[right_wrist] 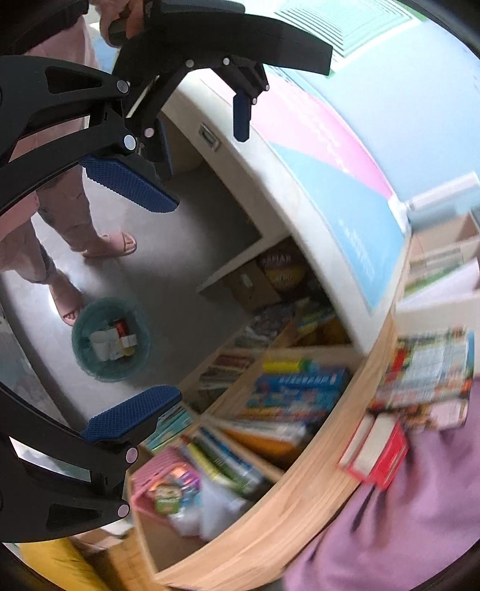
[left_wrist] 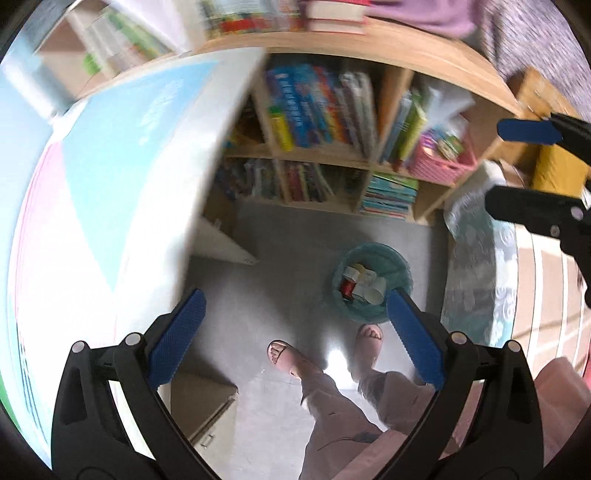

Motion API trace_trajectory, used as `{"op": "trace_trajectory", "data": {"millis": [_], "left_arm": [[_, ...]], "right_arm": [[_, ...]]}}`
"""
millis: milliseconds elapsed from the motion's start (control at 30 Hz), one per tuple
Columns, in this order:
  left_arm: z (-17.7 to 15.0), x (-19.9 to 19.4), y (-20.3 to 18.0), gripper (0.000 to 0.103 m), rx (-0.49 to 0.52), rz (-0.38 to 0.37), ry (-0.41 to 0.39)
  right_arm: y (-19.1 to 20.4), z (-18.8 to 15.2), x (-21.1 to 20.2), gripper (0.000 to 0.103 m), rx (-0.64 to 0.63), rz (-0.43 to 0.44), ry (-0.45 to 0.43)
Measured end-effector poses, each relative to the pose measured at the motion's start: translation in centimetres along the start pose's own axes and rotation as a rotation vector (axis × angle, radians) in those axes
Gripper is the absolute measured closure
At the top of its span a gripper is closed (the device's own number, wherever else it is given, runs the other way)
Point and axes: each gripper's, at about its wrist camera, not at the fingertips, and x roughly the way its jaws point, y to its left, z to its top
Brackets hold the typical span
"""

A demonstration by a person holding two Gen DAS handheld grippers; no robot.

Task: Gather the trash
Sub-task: 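Move both open tools back over the now empty table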

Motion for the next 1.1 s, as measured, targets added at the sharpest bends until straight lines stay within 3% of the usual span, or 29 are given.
{"op": "trace_trajectory", "data": {"millis": [400,1100], "left_arm": [[-3.9,-1.8,9.9,0.007,-0.249,0.092,-0.016],[-12.6,-3.4,26.6,0.007,-0.549,0.201,-0.001]], "right_arm": [[8.8,6.7,3.6,0.009,-0.211,0.120,0.010],[28.3,15.5,11.3,0.009,-0.487,0.295,0.044]]}}
